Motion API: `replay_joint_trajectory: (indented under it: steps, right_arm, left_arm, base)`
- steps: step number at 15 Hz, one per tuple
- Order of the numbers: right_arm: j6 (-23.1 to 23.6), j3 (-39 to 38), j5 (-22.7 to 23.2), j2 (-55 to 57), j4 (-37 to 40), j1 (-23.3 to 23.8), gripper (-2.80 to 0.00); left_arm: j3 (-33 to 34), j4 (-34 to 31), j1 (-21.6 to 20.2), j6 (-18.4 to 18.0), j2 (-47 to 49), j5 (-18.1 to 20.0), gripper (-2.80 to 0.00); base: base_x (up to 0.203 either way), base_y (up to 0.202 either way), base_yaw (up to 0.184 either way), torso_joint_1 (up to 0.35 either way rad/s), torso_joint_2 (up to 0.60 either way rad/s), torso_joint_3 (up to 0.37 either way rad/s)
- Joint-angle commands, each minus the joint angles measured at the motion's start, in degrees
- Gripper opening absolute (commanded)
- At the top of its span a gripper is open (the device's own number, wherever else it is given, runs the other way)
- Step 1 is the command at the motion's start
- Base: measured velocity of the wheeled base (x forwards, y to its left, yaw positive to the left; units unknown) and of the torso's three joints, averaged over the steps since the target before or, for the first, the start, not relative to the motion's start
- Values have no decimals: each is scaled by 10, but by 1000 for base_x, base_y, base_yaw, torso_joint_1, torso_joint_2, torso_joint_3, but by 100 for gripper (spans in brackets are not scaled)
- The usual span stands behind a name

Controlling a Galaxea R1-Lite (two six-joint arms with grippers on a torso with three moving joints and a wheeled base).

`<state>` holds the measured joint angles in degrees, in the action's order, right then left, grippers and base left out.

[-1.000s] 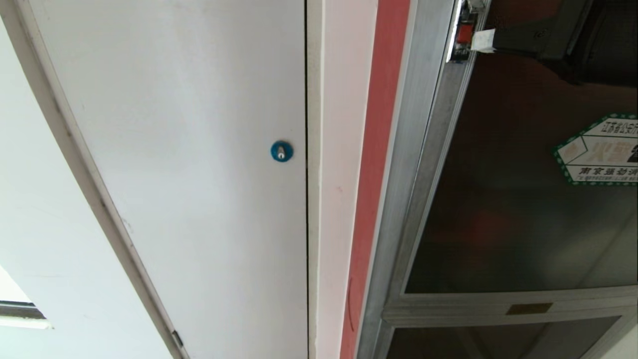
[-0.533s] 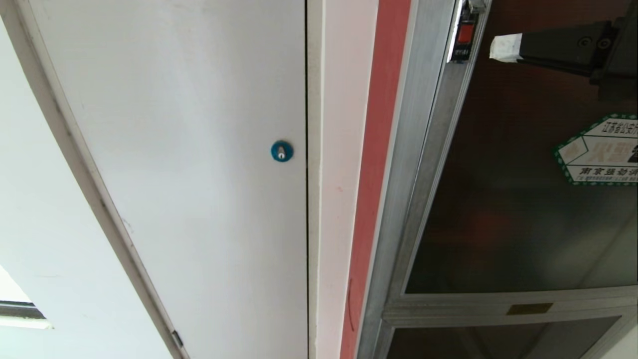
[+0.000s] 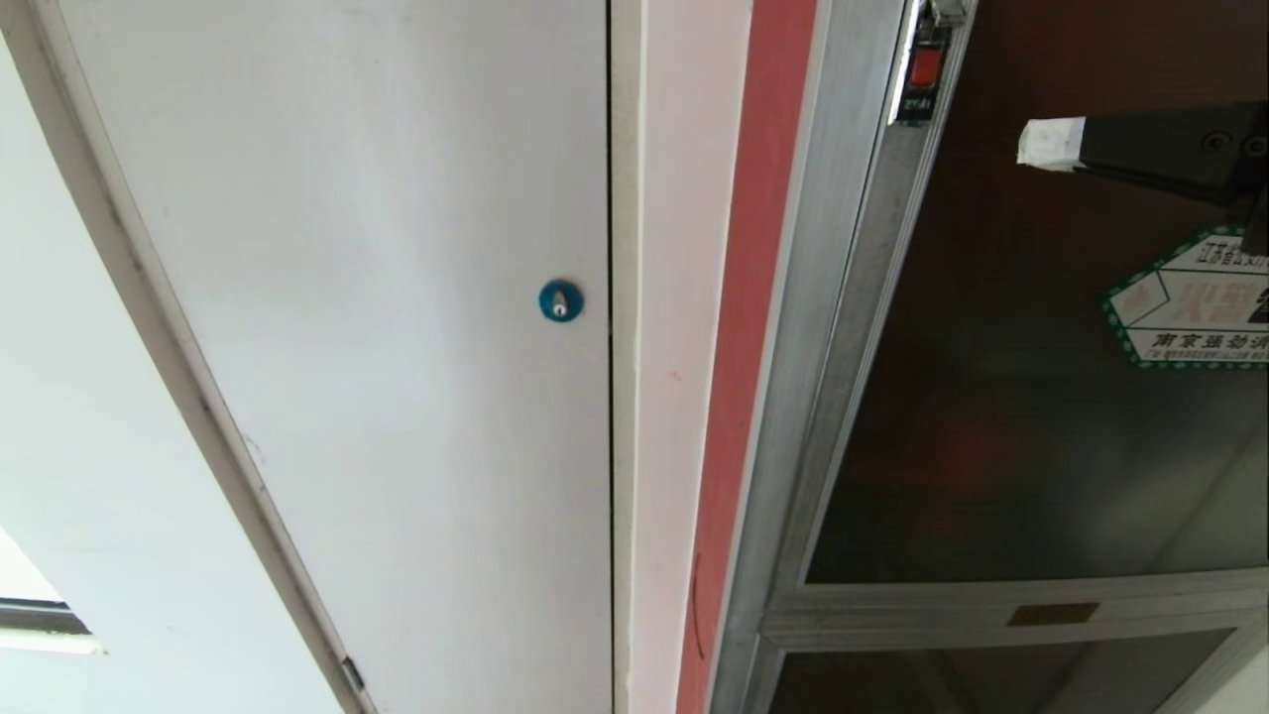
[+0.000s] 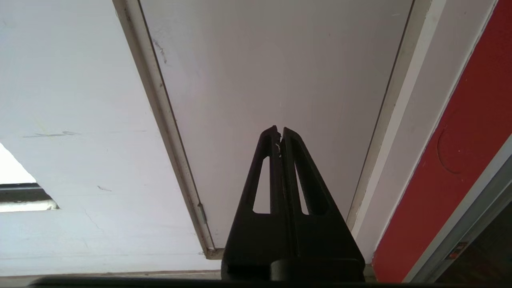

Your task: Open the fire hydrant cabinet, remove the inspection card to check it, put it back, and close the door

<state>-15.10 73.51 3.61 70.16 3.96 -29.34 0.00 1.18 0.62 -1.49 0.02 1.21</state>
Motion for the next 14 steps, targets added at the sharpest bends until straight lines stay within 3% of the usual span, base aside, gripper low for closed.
replay_joint_trajectory:
  steps: [1, 6, 10, 14]
  right_arm:
    - [-1, -24, -1, -8, -2, 0, -280]
    - [1, -82, -2, -18, -59, -4, -280]
    - [2, -125, -26, -2, -103, -46, -280]
    - [36, -181, -134, 40, -242, -108, -280]
  left_arm:
    - [7, 0, 0, 0, 0, 0, -280]
    - [7, 0, 0, 0, 0, 0, -280]
    - [7, 0, 0, 0, 0, 0, -280]
    - [7, 0, 0, 0, 0, 0, -280]
  base:
    - [0, 0, 0, 0, 0, 0]
    - [0, 0, 0, 0, 0, 0]
    - [0, 0, 0, 0, 0, 0]
    - [0, 0, 0, 0, 0, 0]
